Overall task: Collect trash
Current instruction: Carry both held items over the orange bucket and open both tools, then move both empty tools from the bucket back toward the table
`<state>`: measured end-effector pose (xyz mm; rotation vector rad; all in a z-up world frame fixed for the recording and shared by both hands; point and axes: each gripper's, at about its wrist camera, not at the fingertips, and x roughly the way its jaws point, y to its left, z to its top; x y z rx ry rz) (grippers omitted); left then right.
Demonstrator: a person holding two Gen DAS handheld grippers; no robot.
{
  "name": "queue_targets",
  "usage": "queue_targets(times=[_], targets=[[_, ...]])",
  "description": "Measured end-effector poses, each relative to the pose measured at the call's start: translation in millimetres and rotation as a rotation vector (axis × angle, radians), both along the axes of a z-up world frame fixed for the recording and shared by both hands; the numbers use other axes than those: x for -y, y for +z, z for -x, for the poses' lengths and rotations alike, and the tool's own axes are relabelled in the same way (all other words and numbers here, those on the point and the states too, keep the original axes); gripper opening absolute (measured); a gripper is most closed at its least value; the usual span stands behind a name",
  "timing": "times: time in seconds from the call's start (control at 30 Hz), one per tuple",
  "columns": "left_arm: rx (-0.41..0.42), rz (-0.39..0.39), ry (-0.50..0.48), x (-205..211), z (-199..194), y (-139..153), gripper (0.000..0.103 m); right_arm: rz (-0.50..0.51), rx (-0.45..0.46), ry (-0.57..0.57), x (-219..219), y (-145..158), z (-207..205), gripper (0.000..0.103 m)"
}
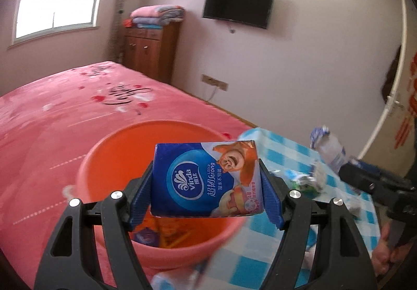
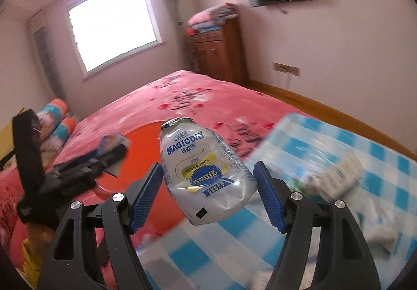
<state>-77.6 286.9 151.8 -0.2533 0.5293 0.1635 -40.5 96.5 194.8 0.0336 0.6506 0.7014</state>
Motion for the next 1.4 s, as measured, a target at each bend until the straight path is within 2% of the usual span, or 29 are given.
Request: queue_targets(times=[0.17,0.23,0.3,0.33,0.47,0.6,0.77,0.9,1.1,1.4], targets=[[-0.048,0.025,0.069,-25.3,-8.5,-14.7,0.073,0.011,0.022,0.082,-57.1,8.1,-8.3,0.072],[-0.063,0.033,0.091,-32.4,-7.8,-18.5,0.077,0.014,-0.002,0.12,-75.9,4.4,-17.2,0.074],[-0.067,0.033,0.1,-36.1,-6.5,-20.9,0.084,0.005,-0.028,0.121,-84.0,-2.1,-24.1,0.088],[-0.067,0.027,0.106,-36.5,-5.2,-21.1,0.085,-0.002,-0.047,0.112,-86.0,-5.8,-27.6,0.089],[-0.054,0.011,0.133,-41.5,1.0,-21.7,0.089,-0.064,-0.094,0.081,-70.7,-14.8,-31.1,0.092],[-0.038,-0.004,0.143,-36.8,5.7,-20.1,0.089,-0.06,-0.09,0.01,-47.6,-22.1,-24.3,0.092],[-0.022,-0.032,0.126,-26.3,9.2,-17.9,0.089,-0.044,-0.083,-0.069,-19.9,-31.9,-16.6,0.092],[-0.017,-0.05,0.101,-12.0,10.6,-17.0,0.089,-0.041,-0.105,-0.103,-1.3,-43.5,-6.8,0.092],[-0.023,-0.063,0.071,4.0,12.7,-15.4,0.09,-0.009,-0.087,-0.152,19.5,-52.4,10.8,0.094],[-0.023,-0.08,0.014,31.2,19.4,-10.6,0.09,-0.034,-0.104,-0.215,52.7,-60.5,23.0,0.095]])
